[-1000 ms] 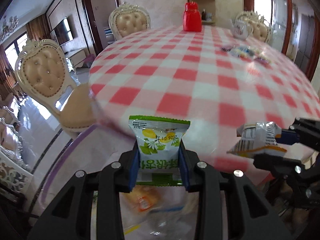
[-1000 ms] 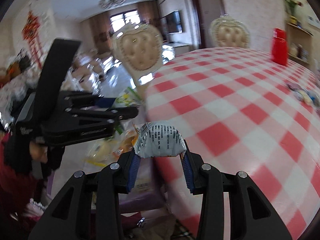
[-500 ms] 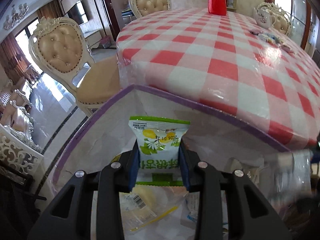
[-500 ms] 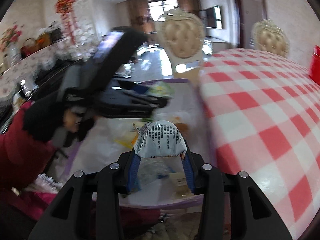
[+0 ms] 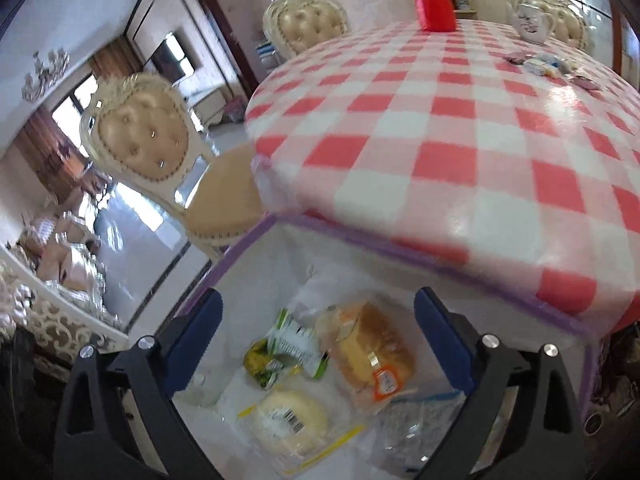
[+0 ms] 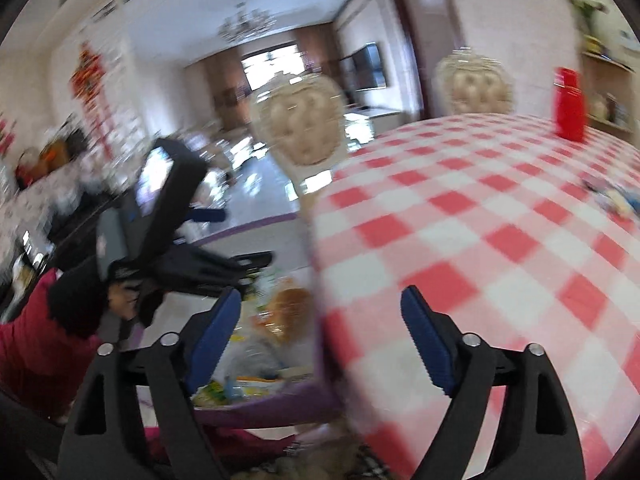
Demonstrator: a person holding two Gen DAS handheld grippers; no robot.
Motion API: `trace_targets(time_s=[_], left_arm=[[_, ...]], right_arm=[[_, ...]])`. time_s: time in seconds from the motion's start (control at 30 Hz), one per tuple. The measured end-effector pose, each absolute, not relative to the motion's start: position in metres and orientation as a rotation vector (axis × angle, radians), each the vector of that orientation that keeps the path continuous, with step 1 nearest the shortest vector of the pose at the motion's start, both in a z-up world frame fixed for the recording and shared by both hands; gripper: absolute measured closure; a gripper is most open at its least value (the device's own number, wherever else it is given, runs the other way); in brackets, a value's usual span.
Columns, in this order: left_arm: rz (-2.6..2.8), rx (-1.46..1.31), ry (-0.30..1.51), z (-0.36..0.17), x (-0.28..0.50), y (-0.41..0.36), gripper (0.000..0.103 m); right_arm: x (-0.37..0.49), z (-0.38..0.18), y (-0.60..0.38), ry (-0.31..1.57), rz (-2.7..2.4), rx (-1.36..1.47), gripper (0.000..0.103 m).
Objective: Organize snacks
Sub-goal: 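Lower both snacks into the clear box and open both tools, then move both open tools back over the snack pile, then grasp the cream jujube-nut candy bag with the right tool while the left tool grasps the dark chocolate packet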
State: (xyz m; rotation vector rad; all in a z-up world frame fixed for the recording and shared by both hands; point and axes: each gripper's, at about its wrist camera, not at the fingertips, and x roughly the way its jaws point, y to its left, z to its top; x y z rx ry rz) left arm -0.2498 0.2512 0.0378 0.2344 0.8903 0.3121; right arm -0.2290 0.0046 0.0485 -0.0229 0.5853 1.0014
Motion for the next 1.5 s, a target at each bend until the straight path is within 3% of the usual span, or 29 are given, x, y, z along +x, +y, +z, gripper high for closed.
trace_targets(time_s=[0.2,0.37,0.53,0.7,1.0,1.5], left_arm=[[0.206,0.209,0.827,0.063,-0.212,0.193,0.004],[-0.050,-0.011,0.766,0.083,-0.150,0.116,0.002],[-0.169,-0.111,0.788,0.062,-0.068,0.029,0.002],[-0.138,-0.144,0.777,0.041,-0.005,-0.021,0.002],[-0.062,-0.393,0.705,0.026,0.060,-0.021,0.002],[-0.128,-0.602,0.649,0.024,0.057,0.012,0.002]], right_arm=[[-0.203,0.051,-0.067,0.540,0.786,0.051,0.016],[-0.173,0.037,-0.142,0.563,0.559,0.155,0.016],[-0.137,0.025,-0.227,0.596,0.345,0.308,0.016],[-0.075,0.025,-0.278,0.633,0.201,0.274,0.016],[0.080,0.007,-0.335,0.723,0.030,0.366,0.016],[0.291,0.023,-0.318,0.742,0.094,0.193,0.016]])
